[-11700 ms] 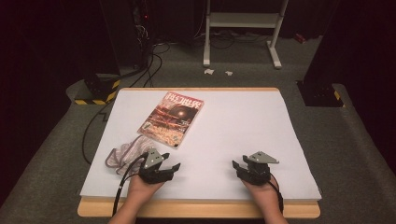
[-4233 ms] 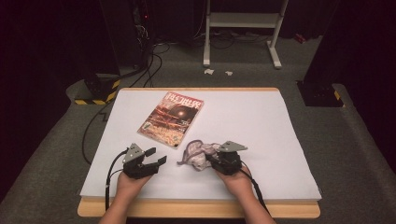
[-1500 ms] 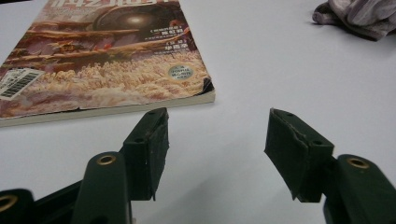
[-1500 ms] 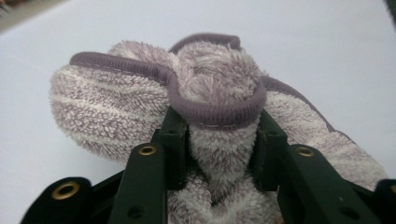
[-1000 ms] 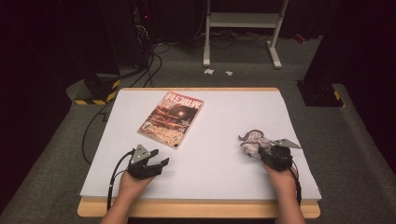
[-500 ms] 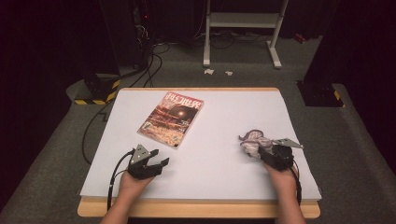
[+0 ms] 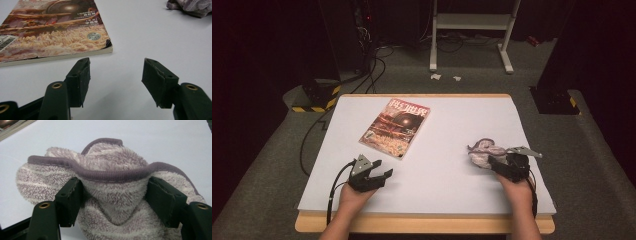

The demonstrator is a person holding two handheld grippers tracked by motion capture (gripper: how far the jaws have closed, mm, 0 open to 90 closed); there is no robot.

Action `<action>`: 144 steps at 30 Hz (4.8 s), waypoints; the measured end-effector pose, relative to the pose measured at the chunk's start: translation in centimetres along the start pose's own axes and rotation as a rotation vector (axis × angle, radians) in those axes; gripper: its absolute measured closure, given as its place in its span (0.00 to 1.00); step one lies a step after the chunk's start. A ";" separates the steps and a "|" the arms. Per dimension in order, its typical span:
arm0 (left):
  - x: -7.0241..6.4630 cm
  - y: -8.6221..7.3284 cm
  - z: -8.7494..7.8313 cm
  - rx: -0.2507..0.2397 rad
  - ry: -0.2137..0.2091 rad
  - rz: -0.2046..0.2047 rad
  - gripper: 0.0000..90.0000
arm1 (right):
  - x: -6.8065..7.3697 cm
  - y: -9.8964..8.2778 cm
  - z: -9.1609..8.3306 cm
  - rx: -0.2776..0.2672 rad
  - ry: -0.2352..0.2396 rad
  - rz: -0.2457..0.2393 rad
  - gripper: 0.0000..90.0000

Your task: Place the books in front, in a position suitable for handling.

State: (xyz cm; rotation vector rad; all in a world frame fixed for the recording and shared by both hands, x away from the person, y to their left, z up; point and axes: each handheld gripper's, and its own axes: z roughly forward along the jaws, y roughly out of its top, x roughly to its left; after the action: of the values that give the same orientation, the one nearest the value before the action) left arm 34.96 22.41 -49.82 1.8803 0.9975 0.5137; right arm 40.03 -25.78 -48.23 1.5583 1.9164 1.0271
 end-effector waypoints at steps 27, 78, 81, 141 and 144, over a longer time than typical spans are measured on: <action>0.1 0.0 0.0 0.002 0.001 0.001 0.44 | 1.4 1.2 -2.3 -0.132 -0.019 -0.037 0.41; 1.4 -0.2 0.0 0.034 0.070 -0.023 0.49 | 13.7 -0.6 0.5 -0.067 0.283 -0.282 0.25; 1.6 -0.2 -0.1 0.031 0.091 -0.029 0.49 | 14.3 -1.0 1.1 -0.048 0.278 -0.294 0.23; 11.7 3.2 5.5 0.191 0.188 -0.213 0.48 | 15.1 -1.7 2.9 0.088 0.357 -0.244 0.16; 10.0 2.9 5.2 0.192 0.157 -0.189 0.48 | 15.1 -1.6 2.8 0.073 0.347 -0.240 0.17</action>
State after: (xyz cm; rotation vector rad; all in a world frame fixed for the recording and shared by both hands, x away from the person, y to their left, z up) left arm 45.61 27.07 -50.38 1.9100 1.3550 0.4726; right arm 37.31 -10.68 -49.68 1.2046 2.3301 1.1913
